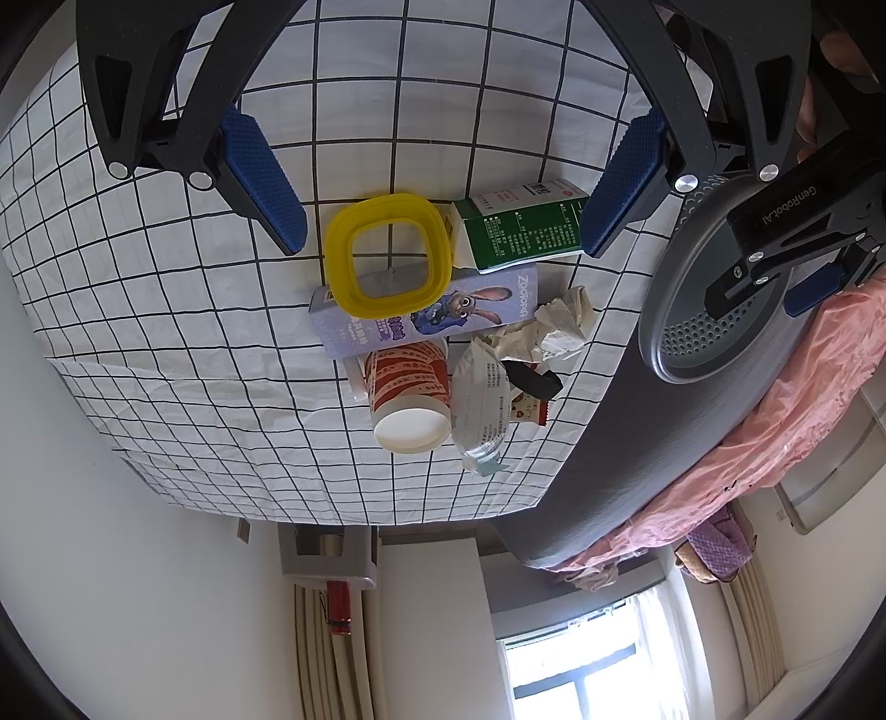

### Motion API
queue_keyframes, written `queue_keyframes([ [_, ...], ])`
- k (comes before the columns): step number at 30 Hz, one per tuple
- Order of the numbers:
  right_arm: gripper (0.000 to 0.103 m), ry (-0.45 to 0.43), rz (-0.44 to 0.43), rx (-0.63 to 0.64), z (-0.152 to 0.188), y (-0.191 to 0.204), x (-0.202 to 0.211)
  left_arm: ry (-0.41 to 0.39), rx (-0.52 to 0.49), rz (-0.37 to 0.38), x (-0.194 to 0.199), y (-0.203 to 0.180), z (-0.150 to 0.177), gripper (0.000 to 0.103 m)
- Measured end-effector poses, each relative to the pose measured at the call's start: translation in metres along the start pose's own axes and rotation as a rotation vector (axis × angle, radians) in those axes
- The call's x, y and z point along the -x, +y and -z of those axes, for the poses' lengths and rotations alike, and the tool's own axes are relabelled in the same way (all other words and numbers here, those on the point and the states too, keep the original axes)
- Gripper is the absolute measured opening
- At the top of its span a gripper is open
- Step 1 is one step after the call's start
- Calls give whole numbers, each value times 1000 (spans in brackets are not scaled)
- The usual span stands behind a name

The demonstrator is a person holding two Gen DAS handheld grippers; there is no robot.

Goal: Collect trash
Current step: 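Grasp the yellow square lid with the right gripper while the left gripper approaches the green carton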

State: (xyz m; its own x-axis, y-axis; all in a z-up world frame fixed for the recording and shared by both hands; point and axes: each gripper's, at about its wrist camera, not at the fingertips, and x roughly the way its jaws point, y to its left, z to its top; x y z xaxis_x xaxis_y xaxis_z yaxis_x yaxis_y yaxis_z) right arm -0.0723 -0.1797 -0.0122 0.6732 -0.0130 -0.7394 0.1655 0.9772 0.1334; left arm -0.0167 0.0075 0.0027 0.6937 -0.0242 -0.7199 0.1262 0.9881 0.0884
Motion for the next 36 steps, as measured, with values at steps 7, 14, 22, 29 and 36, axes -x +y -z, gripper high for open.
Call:
queue_keyframes([
  [7, 97, 16, 3, -5, 5, -14, -1, 9, -6, 4, -3, -5, 4, 89],
  [14, 97, 58, 36, -34, 12, -38, -20, 38, -16, 24, -12, -10, 7, 89],
  [22, 97, 123, 46, -27, 17, -47, -52, 55, -27, 26, -19, -14, 9, 89],
  [29, 97, 162, 46, 3, 19, -40, -72, 68, -29, 24, -24, -15, 9, 89],
  [36, 97, 183, 65, 17, 14, -37, -86, 80, -31, 40, -27, -17, 12, 89],
])
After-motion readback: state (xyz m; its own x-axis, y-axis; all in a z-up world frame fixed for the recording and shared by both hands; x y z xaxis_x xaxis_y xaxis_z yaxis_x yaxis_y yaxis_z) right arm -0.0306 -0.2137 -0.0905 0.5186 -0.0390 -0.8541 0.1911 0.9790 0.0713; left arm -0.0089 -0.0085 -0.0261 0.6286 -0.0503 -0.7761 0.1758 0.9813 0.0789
